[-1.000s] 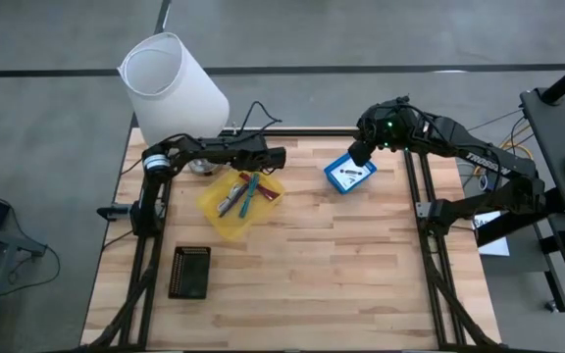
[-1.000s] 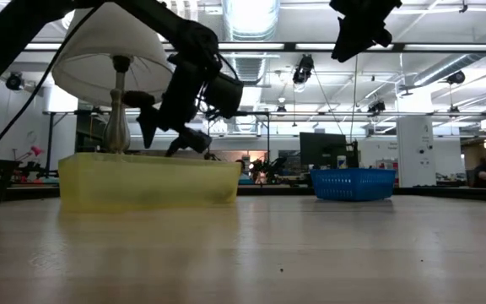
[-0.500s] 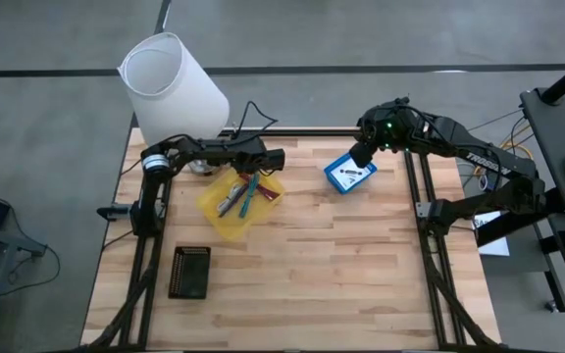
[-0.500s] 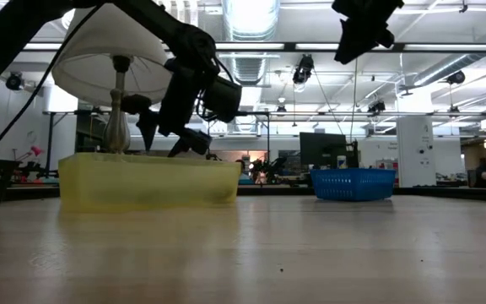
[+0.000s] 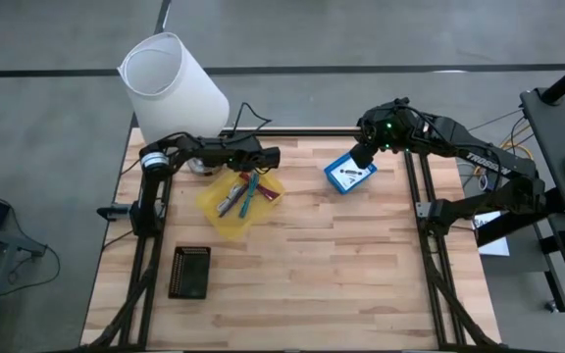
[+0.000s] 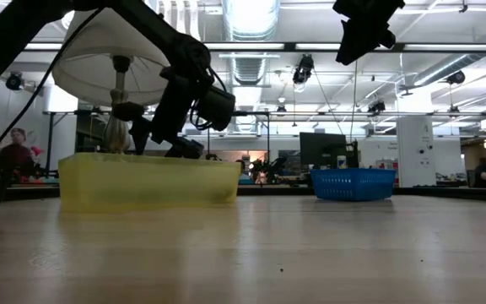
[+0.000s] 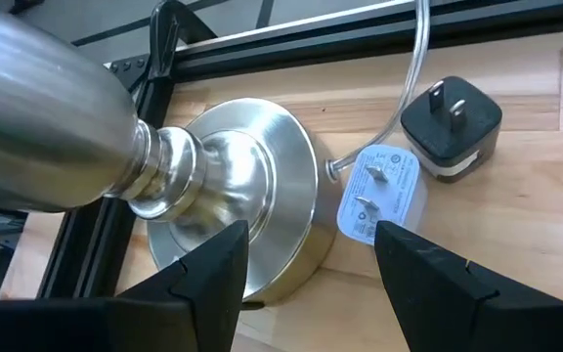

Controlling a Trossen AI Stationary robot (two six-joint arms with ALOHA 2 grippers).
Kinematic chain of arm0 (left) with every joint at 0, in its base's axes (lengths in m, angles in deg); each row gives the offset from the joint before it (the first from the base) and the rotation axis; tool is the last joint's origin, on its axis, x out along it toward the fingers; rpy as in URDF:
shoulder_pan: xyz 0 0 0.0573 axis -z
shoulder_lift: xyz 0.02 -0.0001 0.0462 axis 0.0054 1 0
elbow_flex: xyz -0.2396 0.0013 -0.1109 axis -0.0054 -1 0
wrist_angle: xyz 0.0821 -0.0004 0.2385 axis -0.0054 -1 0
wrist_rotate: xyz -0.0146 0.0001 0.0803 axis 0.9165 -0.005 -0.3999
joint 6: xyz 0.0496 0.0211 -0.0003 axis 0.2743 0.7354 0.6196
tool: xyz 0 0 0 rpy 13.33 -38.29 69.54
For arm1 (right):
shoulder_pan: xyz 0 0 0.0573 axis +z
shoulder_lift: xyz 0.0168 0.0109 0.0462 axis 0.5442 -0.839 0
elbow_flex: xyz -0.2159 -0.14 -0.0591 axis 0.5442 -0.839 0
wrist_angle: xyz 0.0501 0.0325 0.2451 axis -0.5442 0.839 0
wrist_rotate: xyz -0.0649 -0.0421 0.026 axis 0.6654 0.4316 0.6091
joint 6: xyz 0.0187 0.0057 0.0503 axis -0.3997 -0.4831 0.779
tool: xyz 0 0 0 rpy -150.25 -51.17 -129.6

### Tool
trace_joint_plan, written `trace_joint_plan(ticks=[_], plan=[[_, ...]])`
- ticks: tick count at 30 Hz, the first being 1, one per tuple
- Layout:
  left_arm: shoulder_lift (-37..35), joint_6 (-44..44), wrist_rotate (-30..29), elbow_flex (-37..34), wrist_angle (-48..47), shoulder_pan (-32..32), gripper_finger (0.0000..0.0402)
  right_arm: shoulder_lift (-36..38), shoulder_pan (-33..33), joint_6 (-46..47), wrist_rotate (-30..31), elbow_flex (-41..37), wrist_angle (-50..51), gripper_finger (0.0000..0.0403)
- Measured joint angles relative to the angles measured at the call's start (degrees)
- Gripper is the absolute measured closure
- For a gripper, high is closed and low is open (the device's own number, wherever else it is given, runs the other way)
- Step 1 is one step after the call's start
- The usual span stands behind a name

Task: Pick and place items into bin
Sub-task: Put the white charger adapter into the black bin

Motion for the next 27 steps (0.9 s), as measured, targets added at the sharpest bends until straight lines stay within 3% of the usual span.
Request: trace_joint_plan(ticks=[8, 13, 27], plan=[[-0.04, -0.01, 0.05, -1.47, 3.57, -1.25, 0.0194, 0.00, -0.01, 0.00, 0.00, 0.01, 0.04, 0.0295], [-0.26, 5.61, 0.92, -2.02, 9.59, -1.46, 0.0194, 0.02, -0.01, 0.00, 0.02, 0.02, 0.08, 0.0293], [-0.76, 10.12, 5.27, -2.21, 10.04, -1.11, 0.0194, 0.02, 0.00, -0.20, 0.04, 0.02, 1.04, 0.0298]])
